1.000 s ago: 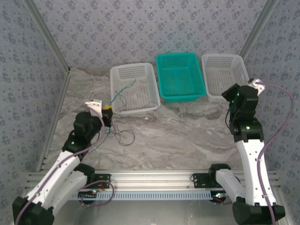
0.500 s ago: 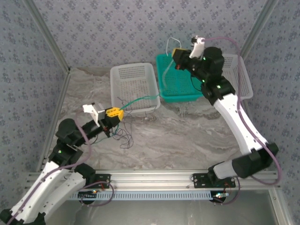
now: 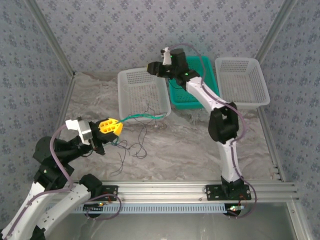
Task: Untangle the cables
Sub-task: Place the cable in the container.
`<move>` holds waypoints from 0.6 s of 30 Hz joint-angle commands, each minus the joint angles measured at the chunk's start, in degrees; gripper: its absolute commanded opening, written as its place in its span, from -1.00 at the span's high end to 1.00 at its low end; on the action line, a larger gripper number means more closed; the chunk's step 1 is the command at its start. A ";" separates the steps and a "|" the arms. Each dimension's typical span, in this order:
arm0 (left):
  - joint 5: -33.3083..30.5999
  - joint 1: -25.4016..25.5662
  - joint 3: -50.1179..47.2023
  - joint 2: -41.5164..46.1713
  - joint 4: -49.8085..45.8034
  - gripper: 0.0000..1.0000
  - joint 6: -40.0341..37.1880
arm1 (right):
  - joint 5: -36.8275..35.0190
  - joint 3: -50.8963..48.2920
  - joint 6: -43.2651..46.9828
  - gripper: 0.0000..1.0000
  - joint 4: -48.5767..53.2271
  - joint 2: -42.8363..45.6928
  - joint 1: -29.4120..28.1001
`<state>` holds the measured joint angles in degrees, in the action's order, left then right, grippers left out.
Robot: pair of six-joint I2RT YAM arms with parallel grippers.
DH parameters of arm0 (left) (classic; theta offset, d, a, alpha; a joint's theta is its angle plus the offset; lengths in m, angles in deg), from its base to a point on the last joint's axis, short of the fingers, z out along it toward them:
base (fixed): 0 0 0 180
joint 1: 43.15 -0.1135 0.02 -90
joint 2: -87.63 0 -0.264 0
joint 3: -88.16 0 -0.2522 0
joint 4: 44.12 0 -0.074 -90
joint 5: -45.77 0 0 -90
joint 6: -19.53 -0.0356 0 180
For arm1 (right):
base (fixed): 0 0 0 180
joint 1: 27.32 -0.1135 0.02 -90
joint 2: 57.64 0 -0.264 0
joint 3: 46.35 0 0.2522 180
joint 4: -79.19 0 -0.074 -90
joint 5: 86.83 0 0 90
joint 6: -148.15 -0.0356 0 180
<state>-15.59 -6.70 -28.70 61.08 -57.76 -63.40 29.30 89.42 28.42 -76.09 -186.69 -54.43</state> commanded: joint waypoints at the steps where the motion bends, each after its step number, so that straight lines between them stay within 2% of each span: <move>1: -2.37 0.37 1.34 -1.38 -3.88 1.00 -1.55 | -2.87 7.47 4.03 -0.51 12.21 0.04 -1.46; 3: -3.62 0.34 0.98 -1.45 -4.63 1.00 -1.79 | -6.99 5.93 6.95 -0.61 13.84 2.88 -2.20; 5: -5.92 0.35 0.85 -1.19 -5.87 1.00 -2.84 | -12.86 2.96 9.74 -0.62 16.76 7.33 -3.17; 7: -9.94 0.38 1.26 -1.14 -7.65 1.00 -3.60 | -18.96 -3.95 10.07 -0.62 16.72 13.30 -4.19; 9: -13.57 0.31 1.53 -1.23 -9.00 1.00 -4.25 | -23.43 -14.26 7.42 -0.63 14.07 20.69 -4.89; 12: -16.11 0.35 1.19 -0.67 -8.71 1.00 -4.87 | -25.64 -30.73 0.31 -0.64 8.29 31.90 -6.70; 15: -14.58 0.37 1.37 0.30 -8.75 1.00 -7.32 | -30.11 -44.03 -5.51 -0.68 4.41 41.61 -11.90; 18: -11.77 0.38 3.82 -0.02 -12.99 1.00 -10.74 | -31.94 -51.66 -13.75 -0.75 2.19 45.11 -17.58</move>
<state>-28.57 -6.70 -28.02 60.58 -68.52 -70.02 2.00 43.11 23.52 -70.73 -141.42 -68.01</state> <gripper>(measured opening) 0.042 0.875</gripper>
